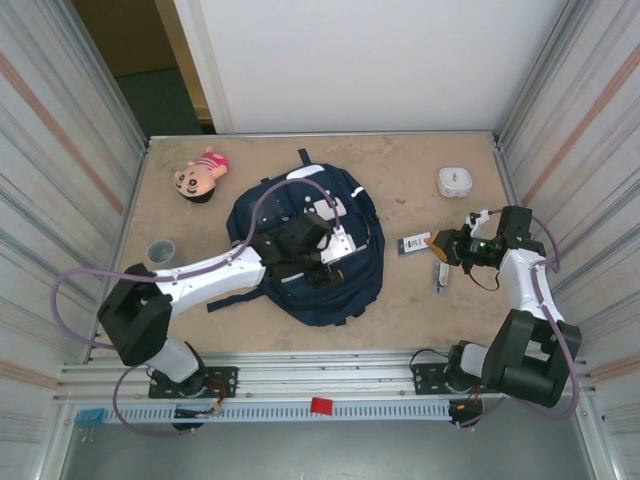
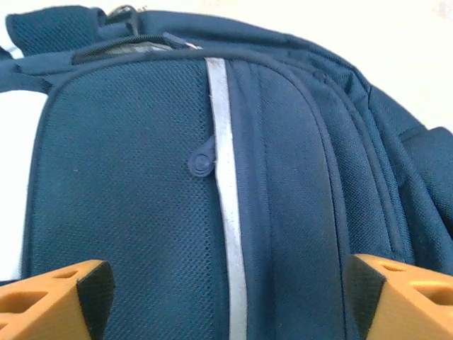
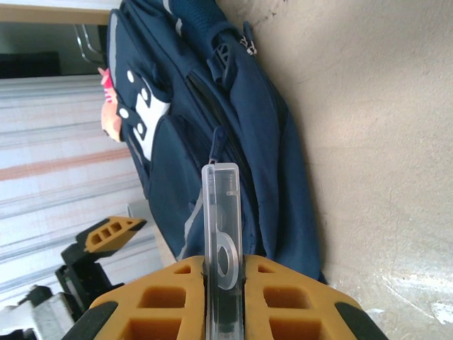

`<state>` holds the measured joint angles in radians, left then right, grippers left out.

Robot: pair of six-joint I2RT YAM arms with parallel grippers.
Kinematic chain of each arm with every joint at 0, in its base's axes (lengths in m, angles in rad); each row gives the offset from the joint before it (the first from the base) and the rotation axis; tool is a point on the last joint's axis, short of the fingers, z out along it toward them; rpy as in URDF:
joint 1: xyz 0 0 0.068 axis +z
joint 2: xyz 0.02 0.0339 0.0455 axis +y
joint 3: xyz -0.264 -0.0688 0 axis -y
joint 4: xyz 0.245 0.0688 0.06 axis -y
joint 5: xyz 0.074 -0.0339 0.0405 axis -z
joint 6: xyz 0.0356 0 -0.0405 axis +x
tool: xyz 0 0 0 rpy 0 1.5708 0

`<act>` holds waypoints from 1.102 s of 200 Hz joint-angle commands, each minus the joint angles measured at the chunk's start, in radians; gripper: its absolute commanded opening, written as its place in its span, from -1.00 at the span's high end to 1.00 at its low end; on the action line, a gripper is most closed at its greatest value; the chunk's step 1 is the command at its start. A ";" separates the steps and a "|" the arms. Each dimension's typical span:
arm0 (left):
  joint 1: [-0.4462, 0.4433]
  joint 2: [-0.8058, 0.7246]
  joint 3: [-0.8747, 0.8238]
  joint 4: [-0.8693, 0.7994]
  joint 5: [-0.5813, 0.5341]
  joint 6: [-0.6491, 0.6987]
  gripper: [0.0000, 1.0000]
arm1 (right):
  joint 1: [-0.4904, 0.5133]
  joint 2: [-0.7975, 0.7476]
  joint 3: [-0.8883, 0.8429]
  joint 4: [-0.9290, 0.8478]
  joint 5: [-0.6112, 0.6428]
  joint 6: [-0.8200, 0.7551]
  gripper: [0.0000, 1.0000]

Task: Pack the student bag

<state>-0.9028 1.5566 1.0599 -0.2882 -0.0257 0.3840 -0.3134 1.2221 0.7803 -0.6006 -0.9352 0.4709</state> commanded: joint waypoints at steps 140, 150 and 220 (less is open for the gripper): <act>-0.043 -0.017 0.116 0.017 -0.175 -0.108 0.96 | 0.026 -0.075 -0.034 0.066 -0.014 0.043 0.81; -0.027 -0.043 0.139 -0.003 -0.158 -0.125 0.99 | 0.033 -0.085 -0.049 0.095 -0.031 0.064 0.81; 0.142 -0.138 0.260 -0.063 0.059 -0.197 1.00 | 0.389 -0.149 -0.215 0.568 0.138 0.474 0.81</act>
<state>-0.7971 1.4654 1.2366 -0.3733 -0.0750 0.2127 -0.0490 1.1007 0.6247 -0.3012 -0.9073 0.7078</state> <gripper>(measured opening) 0.080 0.135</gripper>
